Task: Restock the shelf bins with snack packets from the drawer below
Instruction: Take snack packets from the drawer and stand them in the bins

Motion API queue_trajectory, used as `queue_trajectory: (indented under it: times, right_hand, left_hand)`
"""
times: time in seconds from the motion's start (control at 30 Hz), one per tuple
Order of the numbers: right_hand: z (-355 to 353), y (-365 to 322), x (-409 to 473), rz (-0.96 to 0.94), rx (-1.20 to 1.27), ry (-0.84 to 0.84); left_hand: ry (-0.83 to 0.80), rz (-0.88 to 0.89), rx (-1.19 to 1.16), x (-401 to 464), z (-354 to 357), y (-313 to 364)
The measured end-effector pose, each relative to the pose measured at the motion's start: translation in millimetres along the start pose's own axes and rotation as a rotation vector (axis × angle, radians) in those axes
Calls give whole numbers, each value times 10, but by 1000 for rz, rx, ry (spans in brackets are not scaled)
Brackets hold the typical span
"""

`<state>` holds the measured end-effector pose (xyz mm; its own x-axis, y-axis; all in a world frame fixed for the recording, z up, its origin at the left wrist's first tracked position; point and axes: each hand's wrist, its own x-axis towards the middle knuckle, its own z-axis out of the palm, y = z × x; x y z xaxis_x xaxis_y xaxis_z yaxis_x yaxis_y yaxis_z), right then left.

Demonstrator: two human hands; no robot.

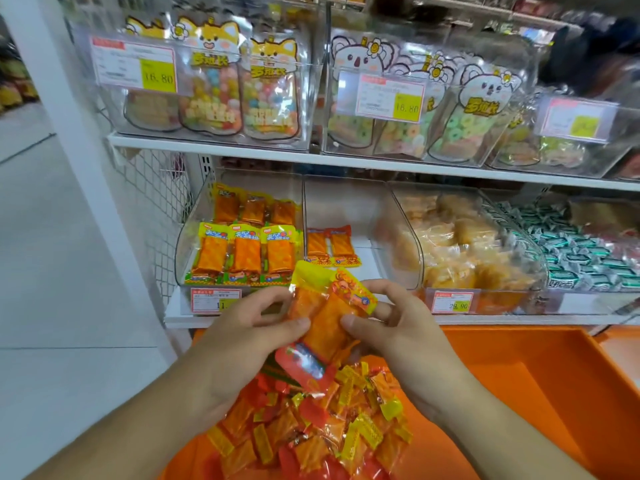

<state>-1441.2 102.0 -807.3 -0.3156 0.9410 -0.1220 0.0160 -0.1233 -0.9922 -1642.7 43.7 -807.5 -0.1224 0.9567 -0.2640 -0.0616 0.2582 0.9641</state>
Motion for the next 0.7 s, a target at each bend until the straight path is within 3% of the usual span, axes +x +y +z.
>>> queue_trajectory:
  times: [0.17,0.23,0.33,0.57,0.7]
  right_hand:
    - [-125,8,38,20,69,93]
    - [-149,-27,33,34,137,74]
    - [-208,-94,37,41,209,49]
    - [-264,-106,26,62,272,-27]
    - [-203,-26,22,105,294,-56]
  left_hand:
    - [-69,-29,-66,9,-124,51]
    - [-121,18,46,-11,-157,58]
    - [-50,139,242,-7,-199,47]
    - [23,475,1053,-59,-201,0]
    - [127,572,1056,-45,-195,-71]
